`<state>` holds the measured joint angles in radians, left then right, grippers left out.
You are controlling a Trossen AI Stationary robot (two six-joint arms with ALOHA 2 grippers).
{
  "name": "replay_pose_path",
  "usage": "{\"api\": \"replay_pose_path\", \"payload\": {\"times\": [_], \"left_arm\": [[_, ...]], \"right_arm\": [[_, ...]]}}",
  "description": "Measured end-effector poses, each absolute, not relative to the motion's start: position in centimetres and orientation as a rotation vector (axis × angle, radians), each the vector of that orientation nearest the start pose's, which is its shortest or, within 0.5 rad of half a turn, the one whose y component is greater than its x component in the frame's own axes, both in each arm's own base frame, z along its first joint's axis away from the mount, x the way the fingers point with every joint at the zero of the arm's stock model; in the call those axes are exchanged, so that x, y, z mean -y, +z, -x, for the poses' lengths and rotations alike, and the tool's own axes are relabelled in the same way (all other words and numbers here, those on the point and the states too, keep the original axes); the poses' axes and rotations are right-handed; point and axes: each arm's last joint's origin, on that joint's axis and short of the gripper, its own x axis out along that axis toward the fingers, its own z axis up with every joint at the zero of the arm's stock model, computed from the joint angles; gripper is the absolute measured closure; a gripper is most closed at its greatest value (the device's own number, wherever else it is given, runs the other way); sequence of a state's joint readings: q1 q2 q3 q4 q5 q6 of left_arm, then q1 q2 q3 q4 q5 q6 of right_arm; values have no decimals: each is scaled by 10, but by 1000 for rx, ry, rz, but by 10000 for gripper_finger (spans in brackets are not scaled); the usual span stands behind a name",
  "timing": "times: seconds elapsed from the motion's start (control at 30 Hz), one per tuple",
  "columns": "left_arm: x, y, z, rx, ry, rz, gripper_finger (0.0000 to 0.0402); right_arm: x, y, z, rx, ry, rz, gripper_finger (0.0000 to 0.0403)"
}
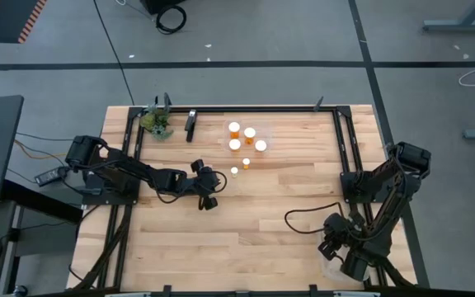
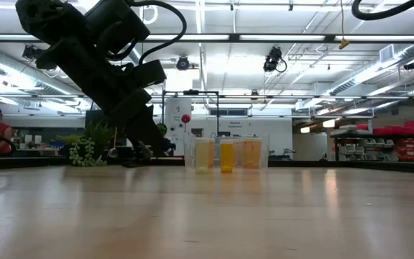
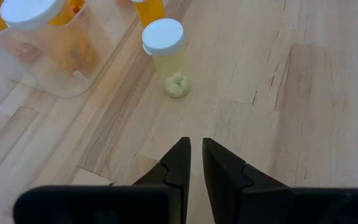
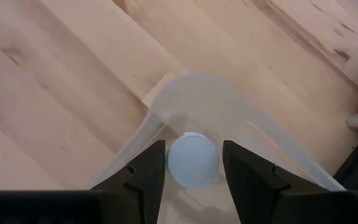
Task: Pick and place medicine bottles into bin by pill shape (circle, oval)
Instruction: Put the yellow tablet bottle into the bottom transparent bin
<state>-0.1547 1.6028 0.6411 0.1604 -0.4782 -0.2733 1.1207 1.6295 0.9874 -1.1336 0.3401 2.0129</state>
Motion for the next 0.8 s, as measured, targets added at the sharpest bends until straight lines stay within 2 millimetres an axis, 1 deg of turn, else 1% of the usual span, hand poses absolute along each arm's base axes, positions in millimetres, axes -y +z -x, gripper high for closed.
{"api": "replay_pose_path", "payload": {"times": [0.2, 0.37, 0.6, 0.8], "left_arm": [[30, 134, -281, -714, 406, 7, 347], [30, 134, -281, -714, 406, 7, 346], [30, 134, -281, -714, 406, 7, 353], [30, 134, -281, -715, 406, 7, 347]], "right_arm": [[-219, 176, -117, -1121, -786, -474, 234], [-213, 189, -119, -1133, -757, -524, 234], [-194, 214, -123, -1133, -716, -586, 234], [-174, 228, -136, -1114, -673, -557, 233]]}}
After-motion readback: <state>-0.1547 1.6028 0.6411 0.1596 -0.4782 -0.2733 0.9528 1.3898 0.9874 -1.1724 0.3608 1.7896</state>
